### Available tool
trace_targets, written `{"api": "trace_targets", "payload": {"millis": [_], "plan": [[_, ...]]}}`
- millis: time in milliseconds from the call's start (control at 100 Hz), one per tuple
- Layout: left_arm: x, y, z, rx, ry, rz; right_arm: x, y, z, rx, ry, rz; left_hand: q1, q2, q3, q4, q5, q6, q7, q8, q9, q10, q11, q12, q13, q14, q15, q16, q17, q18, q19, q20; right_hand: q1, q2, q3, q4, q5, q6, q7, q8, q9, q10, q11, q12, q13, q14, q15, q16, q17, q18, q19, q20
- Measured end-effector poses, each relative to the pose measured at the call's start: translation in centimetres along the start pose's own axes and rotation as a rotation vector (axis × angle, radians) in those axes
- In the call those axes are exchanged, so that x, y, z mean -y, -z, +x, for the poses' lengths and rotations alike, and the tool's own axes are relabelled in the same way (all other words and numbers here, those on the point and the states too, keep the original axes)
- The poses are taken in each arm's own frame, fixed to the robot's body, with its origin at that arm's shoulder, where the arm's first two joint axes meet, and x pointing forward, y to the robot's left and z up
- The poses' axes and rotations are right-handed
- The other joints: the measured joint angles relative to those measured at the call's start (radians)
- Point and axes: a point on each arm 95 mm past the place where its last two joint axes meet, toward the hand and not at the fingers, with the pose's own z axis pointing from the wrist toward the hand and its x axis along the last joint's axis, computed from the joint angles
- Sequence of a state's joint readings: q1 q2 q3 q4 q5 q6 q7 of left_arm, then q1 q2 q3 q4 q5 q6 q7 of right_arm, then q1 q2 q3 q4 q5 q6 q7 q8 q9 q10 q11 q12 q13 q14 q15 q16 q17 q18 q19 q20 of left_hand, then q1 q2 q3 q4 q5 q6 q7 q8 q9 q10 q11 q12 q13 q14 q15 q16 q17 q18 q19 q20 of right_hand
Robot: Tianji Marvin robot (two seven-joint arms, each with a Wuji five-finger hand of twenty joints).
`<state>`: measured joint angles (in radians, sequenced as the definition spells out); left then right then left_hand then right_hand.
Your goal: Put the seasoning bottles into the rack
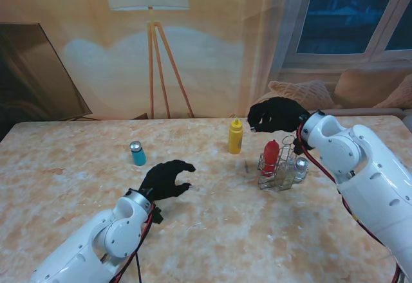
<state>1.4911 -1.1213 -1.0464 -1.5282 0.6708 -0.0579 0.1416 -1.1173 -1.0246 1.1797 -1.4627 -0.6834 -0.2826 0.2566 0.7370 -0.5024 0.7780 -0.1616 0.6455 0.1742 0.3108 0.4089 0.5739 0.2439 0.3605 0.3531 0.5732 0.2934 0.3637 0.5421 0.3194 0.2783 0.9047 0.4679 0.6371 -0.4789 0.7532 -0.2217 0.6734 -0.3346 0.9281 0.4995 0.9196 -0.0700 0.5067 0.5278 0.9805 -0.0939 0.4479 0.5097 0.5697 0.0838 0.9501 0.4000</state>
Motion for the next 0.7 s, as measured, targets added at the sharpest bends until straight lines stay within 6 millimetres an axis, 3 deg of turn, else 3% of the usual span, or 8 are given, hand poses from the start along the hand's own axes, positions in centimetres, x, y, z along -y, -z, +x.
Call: {"api": "trace_targets", "payload": {"millis": [180,240,340,510,700], "plan": [[0.1,0.0,-0.1,0.005,-0.005,0.002,-0.6,-2.7,-0.1,0.000,0.013,0.015,0.000,0.000,0.000,0.000,0.000,-0.001,0.000,0.000,0.000,0.000,0.000,0.000,0.000,0.000,0.000,0.000,-0.002,0.000,0.000,0.000,-0.028,-0.007,0.009,0.000,-0.093,0.066,-0.058,-0.034,-0.095,0.021,-0.054,-0.050,-0.075,0.012,-0.096,-0.077,-0.001,-0.021,0.002,-0.023],[0.1,0.0,-0.2,0.006,-0.006,0.002,-0.7,-3.7,-0.2,-0.006,0.012,-0.009,0.000,0.000,0.000,0.000,0.000,-0.001,0.000,0.000,0.000,0.000,0.000,0.000,0.000,0.000,0.000,0.000,-0.002,0.000,0.000,0.000,-0.058,-0.006,0.030,0.003,-0.107,0.119,-0.146,-0.037,-0.137,0.031,-0.059,-0.080,-0.111,0.022,-0.127,-0.113,-0.025,-0.026,-0.024,-0.045],[0.2,0.0,-0.3,0.008,-0.007,0.004,-0.6,-5.2,-0.4,-0.019,0.033,-0.016,0.000,0.000,0.000,0.000,0.000,-0.001,0.000,0.000,0.000,0.000,0.000,0.000,0.000,0.000,0.000,0.000,-0.002,0.000,0.000,0.000,-0.121,0.009,0.057,0.090,-0.123,0.163,-0.290,0.005,-0.195,0.045,-0.096,-0.120,-0.175,0.036,-0.172,-0.162,-0.072,-0.033,-0.053,-0.088],[0.3,0.0,-0.4,0.013,-0.010,0.008,-0.5,-7.4,-0.4,-0.033,0.088,0.054,0.000,0.000,0.000,0.000,0.000,-0.001,0.000,0.000,0.000,0.000,0.000,0.000,0.000,0.000,0.000,0.000,-0.002,0.000,0.000,0.000,-0.182,0.003,0.105,0.090,-0.232,0.194,-0.422,0.011,-0.301,0.071,-0.148,-0.170,-0.276,0.072,-0.235,-0.228,-0.162,-0.033,-0.080,-0.142],[0.3,0.0,-0.5,0.018,-0.011,0.011,-0.1,-9.0,-0.2,-0.042,0.114,0.106,0.000,-0.015,0.002,0.000,0.000,-0.001,0.000,0.000,0.000,0.000,0.000,0.000,0.000,0.000,0.000,0.000,-0.002,0.000,-0.001,0.000,-0.234,-0.048,0.152,0.090,-0.293,0.198,-0.448,-0.005,-0.373,0.098,-0.156,-0.203,-0.337,0.096,-0.247,-0.262,-0.214,-0.032,-0.095,-0.178]]}}
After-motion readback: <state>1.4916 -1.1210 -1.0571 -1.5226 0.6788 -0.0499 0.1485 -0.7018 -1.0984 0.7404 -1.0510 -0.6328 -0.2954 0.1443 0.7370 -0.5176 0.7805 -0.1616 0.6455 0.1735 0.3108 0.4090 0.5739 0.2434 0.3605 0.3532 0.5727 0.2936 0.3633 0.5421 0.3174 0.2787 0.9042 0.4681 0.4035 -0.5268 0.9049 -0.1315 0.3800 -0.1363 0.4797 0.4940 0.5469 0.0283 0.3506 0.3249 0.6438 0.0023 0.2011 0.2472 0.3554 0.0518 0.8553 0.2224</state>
